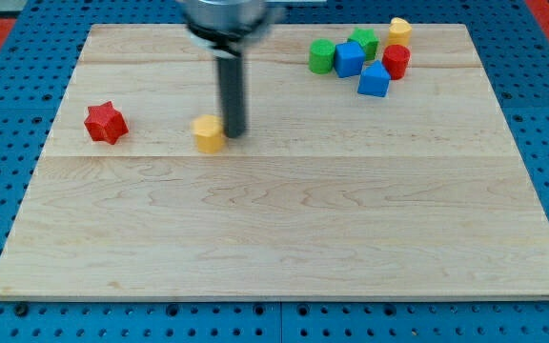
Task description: Push the red star close to the yellow hexagon
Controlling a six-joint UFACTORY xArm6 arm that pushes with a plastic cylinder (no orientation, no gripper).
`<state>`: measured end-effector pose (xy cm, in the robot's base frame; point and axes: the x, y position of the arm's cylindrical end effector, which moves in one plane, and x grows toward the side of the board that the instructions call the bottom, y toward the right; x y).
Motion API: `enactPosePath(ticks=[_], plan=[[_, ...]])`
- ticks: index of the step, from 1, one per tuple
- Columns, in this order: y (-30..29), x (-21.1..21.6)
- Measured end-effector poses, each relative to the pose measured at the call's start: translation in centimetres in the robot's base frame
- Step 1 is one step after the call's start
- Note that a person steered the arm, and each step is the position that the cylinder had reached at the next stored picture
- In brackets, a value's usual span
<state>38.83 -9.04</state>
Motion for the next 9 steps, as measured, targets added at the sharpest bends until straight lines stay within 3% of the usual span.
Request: enactPosePath(ticks=[1,2,3,5,6,9], plan=[[-1.6,-0.8],[3.6,-0.6],[3.4,-0.2],[3.1,7.2],[2.4,7.3],[-2.5,0.3]])
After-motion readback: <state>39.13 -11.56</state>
